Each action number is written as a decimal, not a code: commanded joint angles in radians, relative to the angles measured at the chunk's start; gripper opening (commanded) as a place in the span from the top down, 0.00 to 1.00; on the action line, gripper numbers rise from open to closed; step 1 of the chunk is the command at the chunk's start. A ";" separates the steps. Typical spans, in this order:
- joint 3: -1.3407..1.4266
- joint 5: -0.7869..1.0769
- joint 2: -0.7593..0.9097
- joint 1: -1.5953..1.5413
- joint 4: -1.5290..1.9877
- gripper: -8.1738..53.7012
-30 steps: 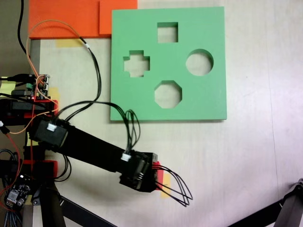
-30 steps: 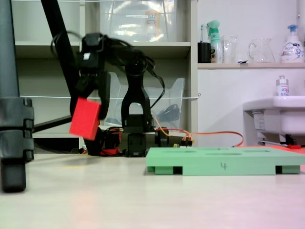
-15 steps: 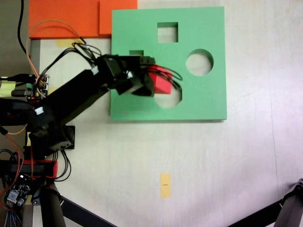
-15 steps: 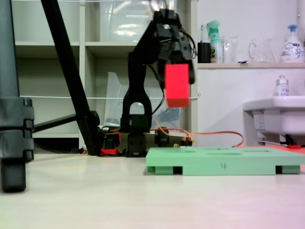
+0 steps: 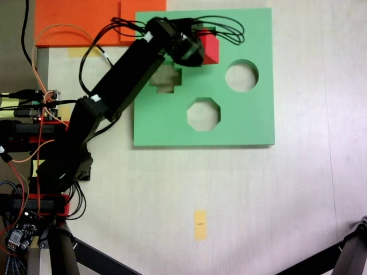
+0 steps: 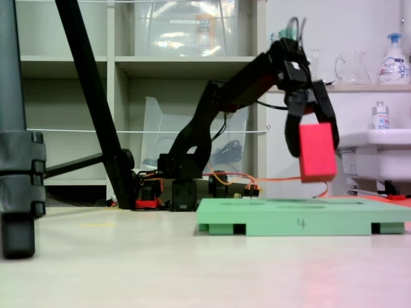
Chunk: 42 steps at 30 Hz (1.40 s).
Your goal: Put the square block into the corresponding hole
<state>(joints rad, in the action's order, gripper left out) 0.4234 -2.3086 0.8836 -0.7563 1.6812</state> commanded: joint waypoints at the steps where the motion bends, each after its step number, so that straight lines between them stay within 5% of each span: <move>1: -0.057 -0.034 0.008 -0.032 -0.041 0.73; 33: -0.069 -0.137 -0.169 -0.109 -0.216 0.70; 36: -0.069 -0.135 -0.181 -0.103 -0.221 0.57; 40: -0.069 -0.089 -0.201 -0.104 -0.268 0.20; 42: -0.069 -0.067 -0.201 -0.101 -0.255 0.10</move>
<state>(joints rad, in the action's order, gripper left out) 0.4019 -2.3853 0.6642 -0.8452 1.4481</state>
